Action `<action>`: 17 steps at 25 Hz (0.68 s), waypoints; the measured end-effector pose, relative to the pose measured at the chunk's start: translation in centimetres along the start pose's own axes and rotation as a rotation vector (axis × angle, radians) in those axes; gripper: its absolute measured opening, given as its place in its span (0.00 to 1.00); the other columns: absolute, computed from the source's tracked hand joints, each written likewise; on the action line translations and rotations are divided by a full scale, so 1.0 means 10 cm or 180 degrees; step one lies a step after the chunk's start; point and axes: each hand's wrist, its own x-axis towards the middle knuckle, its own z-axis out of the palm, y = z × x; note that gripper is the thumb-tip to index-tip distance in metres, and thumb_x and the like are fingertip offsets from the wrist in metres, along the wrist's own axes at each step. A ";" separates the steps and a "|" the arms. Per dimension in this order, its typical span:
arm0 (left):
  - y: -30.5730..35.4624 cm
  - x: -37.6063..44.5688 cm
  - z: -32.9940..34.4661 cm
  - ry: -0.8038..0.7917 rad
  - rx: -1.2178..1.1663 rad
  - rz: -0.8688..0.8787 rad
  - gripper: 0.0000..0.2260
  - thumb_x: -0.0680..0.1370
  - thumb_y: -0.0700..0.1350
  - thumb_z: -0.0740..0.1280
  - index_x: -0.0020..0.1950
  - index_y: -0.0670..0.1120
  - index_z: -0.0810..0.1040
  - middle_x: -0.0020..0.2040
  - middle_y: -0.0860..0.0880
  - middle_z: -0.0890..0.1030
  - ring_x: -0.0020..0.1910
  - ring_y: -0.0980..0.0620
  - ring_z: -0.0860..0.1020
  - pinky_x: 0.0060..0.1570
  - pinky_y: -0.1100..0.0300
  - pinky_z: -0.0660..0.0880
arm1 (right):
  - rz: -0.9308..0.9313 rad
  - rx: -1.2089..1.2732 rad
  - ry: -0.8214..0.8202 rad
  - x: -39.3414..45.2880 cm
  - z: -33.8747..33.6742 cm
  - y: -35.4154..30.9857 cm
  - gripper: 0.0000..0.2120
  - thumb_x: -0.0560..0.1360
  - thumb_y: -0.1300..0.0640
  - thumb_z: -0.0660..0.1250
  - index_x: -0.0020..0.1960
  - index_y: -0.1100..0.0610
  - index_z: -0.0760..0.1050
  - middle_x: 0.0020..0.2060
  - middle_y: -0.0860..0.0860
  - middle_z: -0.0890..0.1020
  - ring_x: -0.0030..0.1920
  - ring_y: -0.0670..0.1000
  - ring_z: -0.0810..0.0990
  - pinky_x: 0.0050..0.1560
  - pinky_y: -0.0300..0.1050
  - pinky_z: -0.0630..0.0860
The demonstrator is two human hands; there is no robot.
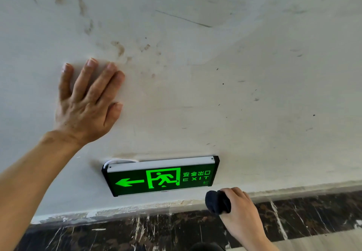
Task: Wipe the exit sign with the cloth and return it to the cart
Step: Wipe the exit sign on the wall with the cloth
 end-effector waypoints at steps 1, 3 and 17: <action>0.01 0.00 -0.03 -0.0077 -0.0064 -0.0027 0.29 0.82 0.51 0.58 0.82 0.47 0.57 0.82 0.52 0.54 0.81 0.47 0.50 0.78 0.43 0.44 | 0.0107 0.0205 0.0046 -0.01 -0.05 0.00 0.18 0.69 0.56 0.67 0.58 0.46 0.73 0.51 0.42 0.74 0.53 0.47 0.73 0.47 0.38 0.68; 0.03 0.02 -0.09 -0.0202 -0.0163 -0.0082 0.29 0.82 0.50 0.58 0.82 0.46 0.56 0.81 0.48 0.57 0.81 0.47 0.50 0.78 0.43 0.44 | 0.0294 0.0737 0.0113 -0.01 -0.14 -0.01 0.17 0.68 0.59 0.67 0.54 0.44 0.73 0.48 0.41 0.75 0.48 0.45 0.75 0.43 0.39 0.70; 0.47 0.81 0.09 -0.0187 0.0084 0.0815 0.27 0.83 0.48 0.57 0.81 0.46 0.59 0.79 0.45 0.59 0.78 0.42 0.56 0.77 0.41 0.44 | 0.0458 0.2650 0.1372 0.38 -0.46 -0.19 0.27 0.70 0.61 0.72 0.54 0.35 0.63 0.53 0.44 0.76 0.50 0.49 0.79 0.44 0.48 0.75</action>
